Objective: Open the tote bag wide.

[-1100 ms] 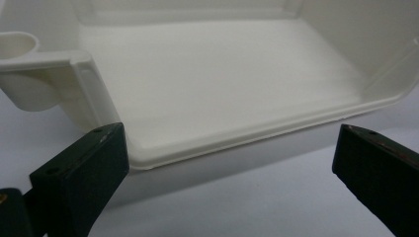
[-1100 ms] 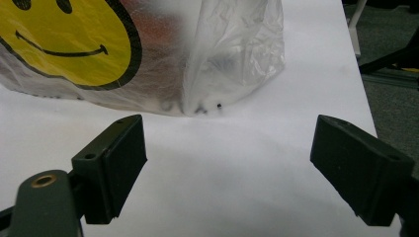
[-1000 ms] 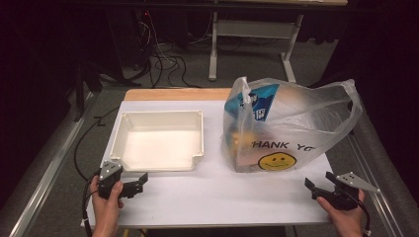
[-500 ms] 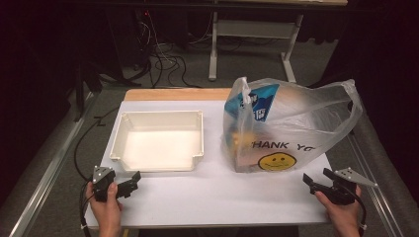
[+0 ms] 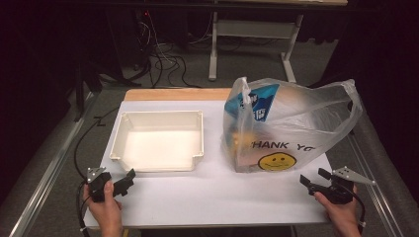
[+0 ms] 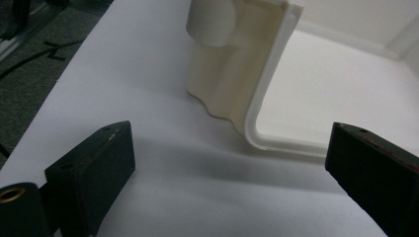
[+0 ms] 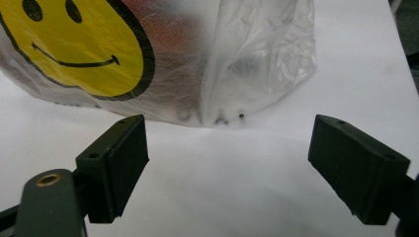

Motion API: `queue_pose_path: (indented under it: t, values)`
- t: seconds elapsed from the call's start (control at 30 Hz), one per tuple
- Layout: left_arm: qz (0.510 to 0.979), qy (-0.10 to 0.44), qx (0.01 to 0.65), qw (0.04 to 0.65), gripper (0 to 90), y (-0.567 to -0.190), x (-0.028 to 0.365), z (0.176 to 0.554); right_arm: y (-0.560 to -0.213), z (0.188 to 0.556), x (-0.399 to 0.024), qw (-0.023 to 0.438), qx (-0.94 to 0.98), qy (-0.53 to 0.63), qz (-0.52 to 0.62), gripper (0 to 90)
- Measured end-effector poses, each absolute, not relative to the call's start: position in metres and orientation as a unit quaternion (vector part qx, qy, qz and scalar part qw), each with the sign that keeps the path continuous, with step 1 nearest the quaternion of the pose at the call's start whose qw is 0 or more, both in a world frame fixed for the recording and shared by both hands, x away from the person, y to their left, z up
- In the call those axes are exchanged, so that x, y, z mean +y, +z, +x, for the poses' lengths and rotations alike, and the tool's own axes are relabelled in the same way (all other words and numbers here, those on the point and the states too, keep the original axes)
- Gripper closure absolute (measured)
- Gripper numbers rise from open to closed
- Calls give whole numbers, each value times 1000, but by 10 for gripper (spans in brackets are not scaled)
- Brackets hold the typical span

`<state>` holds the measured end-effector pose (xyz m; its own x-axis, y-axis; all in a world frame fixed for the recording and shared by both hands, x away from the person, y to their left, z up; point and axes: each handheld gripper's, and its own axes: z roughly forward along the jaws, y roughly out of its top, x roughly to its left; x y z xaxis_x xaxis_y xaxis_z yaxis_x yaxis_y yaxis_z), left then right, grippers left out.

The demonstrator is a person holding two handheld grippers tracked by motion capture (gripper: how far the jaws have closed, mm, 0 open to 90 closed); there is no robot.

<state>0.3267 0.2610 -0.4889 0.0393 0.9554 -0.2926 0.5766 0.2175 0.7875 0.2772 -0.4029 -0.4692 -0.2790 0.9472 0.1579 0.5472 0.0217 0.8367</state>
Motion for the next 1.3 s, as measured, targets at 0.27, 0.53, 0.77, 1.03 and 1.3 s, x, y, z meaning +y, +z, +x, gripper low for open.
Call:
queue_pose_path:
  t: [0.27,0.53,0.77,1.03,1.3]
  values:
    - [577,229,665,416,62,-489,262,327,-469,279,-405,224,673,434,555,160]
    - [572,235,661,425,77,-489,262,324,-470,280,-409,220,668,441,557,159]
    - [573,232,664,421,77,-489,262,325,-470,277,-407,227,673,444,546,157]
    - [568,229,671,418,76,-490,263,326,-470,273,-409,220,673,463,533,156]
    - [565,231,672,419,76,-489,263,326,-470,279,-408,221,673,454,541,161]
